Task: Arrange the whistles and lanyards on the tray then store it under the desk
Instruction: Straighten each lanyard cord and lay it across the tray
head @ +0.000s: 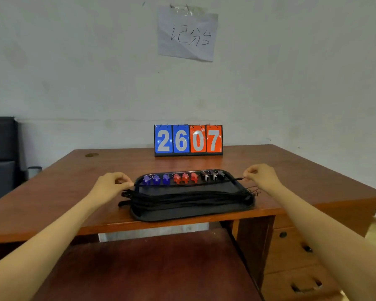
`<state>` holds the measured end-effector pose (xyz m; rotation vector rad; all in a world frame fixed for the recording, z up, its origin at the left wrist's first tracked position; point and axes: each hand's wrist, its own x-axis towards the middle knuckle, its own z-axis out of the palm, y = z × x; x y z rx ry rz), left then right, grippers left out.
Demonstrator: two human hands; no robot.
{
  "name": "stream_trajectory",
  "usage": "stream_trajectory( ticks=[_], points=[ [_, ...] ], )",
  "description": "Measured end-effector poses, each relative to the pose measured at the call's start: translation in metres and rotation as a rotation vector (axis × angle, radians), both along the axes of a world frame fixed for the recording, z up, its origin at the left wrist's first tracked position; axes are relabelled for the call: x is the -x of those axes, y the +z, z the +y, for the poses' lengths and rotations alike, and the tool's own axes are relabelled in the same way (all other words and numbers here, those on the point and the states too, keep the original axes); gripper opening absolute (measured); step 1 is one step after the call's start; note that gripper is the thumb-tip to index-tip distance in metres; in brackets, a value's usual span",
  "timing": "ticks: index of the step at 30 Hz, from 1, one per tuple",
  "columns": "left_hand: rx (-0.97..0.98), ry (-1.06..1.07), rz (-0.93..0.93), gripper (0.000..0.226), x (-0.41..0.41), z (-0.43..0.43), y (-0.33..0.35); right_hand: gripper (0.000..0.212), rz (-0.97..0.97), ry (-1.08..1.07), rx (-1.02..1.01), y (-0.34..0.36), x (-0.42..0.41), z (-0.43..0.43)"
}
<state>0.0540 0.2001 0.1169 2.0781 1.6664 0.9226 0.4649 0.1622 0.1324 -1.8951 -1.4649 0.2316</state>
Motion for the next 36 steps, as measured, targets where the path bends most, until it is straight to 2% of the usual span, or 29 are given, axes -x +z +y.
stream_trajectory(
  ticks=[6,10,15,18,20,22,25,28,32,34,36],
  points=[
    [0.040,-0.003,0.014,0.017,0.003,-0.001,-0.011,0.015,-0.012,-0.026,0.026,-0.009,0.001,-0.001],
    [0.053,-0.029,0.089,0.013,0.004,0.000,-0.018,0.014,-0.135,-0.043,0.077,-0.013,-0.002,-0.002],
    [-0.045,-0.024,0.184,0.003,0.004,0.003,-0.024,0.012,-0.208,-0.029,0.144,-0.017,-0.008,-0.007],
    [-0.137,0.017,0.282,0.042,0.000,0.008,-0.029,0.023,-0.229,0.054,0.145,-0.017,-0.008,-0.010],
    [-0.178,-0.034,0.342,0.057,-0.006,0.008,-0.028,0.031,-0.248,0.180,0.121,-0.015,-0.003,-0.014],
    [-0.151,-0.089,0.390,0.051,-0.014,0.005,-0.025,0.033,-0.303,0.297,0.148,-0.015,0.000,-0.015],
    [-0.089,-0.136,0.441,0.044,-0.022,0.002,-0.022,0.037,-0.401,0.347,0.239,-0.020,-0.002,-0.010],
    [-0.122,-0.155,0.386,0.035,-0.023,0.000,-0.020,0.036,-0.467,0.295,0.229,-0.025,-0.002,-0.006],
    [-0.124,-0.201,0.394,0.002,-0.024,-0.003,-0.018,0.025,-0.440,0.197,0.168,-0.026,-0.004,-0.003],
    [-0.091,-0.203,0.417,0.015,-0.023,-0.003,-0.019,0.020,-0.457,0.174,0.158,-0.027,-0.004,-0.002],
    [-0.114,-0.195,0.394,0.011,-0.023,-0.001,-0.019,0.017,-0.467,0.172,0.151,-0.027,-0.004,-0.001]
  ],
)
